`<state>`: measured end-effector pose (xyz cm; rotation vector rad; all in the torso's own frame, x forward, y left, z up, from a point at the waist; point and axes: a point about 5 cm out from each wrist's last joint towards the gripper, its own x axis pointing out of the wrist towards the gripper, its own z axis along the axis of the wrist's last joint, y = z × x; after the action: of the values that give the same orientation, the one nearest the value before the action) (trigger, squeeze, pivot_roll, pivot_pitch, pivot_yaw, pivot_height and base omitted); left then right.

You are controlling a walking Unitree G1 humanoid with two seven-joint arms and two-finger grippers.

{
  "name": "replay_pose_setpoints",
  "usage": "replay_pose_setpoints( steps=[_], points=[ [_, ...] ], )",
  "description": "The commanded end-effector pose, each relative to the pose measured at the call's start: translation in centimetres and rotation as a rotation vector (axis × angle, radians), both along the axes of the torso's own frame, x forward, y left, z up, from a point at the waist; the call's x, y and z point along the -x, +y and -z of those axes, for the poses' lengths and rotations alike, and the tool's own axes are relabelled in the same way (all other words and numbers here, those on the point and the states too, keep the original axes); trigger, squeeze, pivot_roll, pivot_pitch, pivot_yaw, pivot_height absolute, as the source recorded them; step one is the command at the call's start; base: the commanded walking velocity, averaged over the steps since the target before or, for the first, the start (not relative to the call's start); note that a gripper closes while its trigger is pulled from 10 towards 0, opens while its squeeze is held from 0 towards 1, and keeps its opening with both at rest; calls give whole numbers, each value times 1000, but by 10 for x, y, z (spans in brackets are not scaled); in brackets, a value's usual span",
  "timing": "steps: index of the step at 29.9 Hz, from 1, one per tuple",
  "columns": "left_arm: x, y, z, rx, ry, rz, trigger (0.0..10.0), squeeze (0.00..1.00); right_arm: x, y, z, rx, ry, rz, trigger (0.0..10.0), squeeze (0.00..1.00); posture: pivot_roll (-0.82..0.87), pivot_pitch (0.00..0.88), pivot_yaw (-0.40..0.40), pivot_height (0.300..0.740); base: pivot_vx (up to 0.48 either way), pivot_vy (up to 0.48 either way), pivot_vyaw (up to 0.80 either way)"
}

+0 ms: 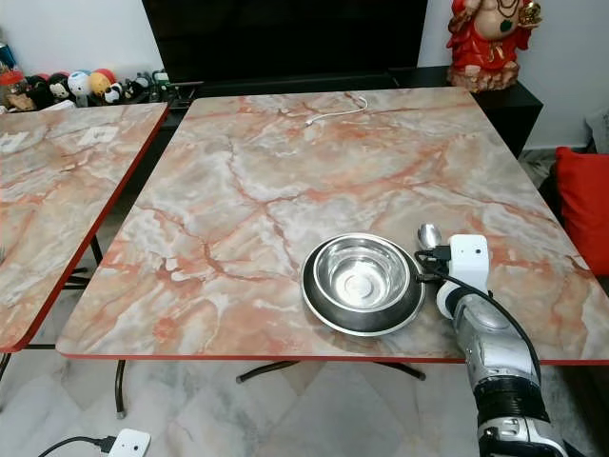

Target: Setting the table

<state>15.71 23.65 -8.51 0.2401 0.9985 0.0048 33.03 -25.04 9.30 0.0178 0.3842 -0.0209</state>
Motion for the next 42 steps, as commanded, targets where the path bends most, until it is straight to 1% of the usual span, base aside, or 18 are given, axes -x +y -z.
replay_pose_setpoints(
  steps=[1,6,19,20,21,22,23,24,25,26,27,28,29,31,36,38,42],
  points=[
    [-1,6,-2,-2,-1,-12,10000,0,3,3,4,-27,11,5,10000,0,-152,63,86,740,0,0,0],
    [-3,4,-2,-2,-4,-8,10000,0,6,5,9,-40,26,12,10000,0,-154,61,88,740,0,0,0],
    [-6,-1,-2,-2,-4,-4,10000,0,8,8,14,-51,44,19,10000,0,-150,57,90,740,0,0,0],
    [-6,-1,-2,-2,-4,-7,10000,0,12,8,17,-55,50,22,10000,106,-146,55,89,740,0,0,0],
    [-6,-1,-2,-2,-4,-7,10000,0,12,8,17,-55,50,22,10000,106,-146,55,89,740,0,0,0],
    [-6,-1,-2,-2,-4,-7,10000,0,15,8,20,-56,57,25,10000,478,-148,56,90,740,0,0,0],
    [-6,0,-2,-3,-2,-7,10000,0,16,8,21,-57,60,27,10000,675,-149,55,91,740,0,0,0],
    [-5,0,-2,-3,-1,-8,10000,0,16,8,21,-57,61,28,10000,702,-150,55,92,740,0,0,0],
    [-5,0,-2,-3,-1,-8,10000,0,16,8,22,-58,62,29,10000,702,-150,55,92,740,0,0,0],
    [-5,1,-2,-3,0,-8,10000,0,16,8,22,-59,62,30,10000,725,-150,54,92,740,0,0,0],
    [-5,1,-2,-4,0,-8,10000,0,17,8,22,-59,63,32,10000,718,-150,54,92,740,0,0,0],
    [-5,2,-2,-5,1,-8,10000,0,17,8,22,-56,64,37,10000,620,-150,53,93,740,0,0,0],
    [-4,2,-2,-5,1,-8,10000,0,17,7,22,-54,64,40,10000,267,-150,53,93,740,0,0,0],
    [-4,3,-2,-6,2,-9,10000,0,17,5,21,-49,65,46,10000,0,-149,51,93,740,0,0,0],
    [0,2,0,-8,10,-12,10000,0,17,5,19,-49,57,51,10000,0,-149,48,94,740,0,0,0],
    [4,5,1,-10,18,-15,10000,0,17,5,19,-48,55,52,10000,0,-146,47,94,740,0,0,0],
    [6,7,1,-12,21,-18,10000,0,16,4,17,-46,43,71,10000,0,-146,47,95,740,0,0,0]
  ],
)
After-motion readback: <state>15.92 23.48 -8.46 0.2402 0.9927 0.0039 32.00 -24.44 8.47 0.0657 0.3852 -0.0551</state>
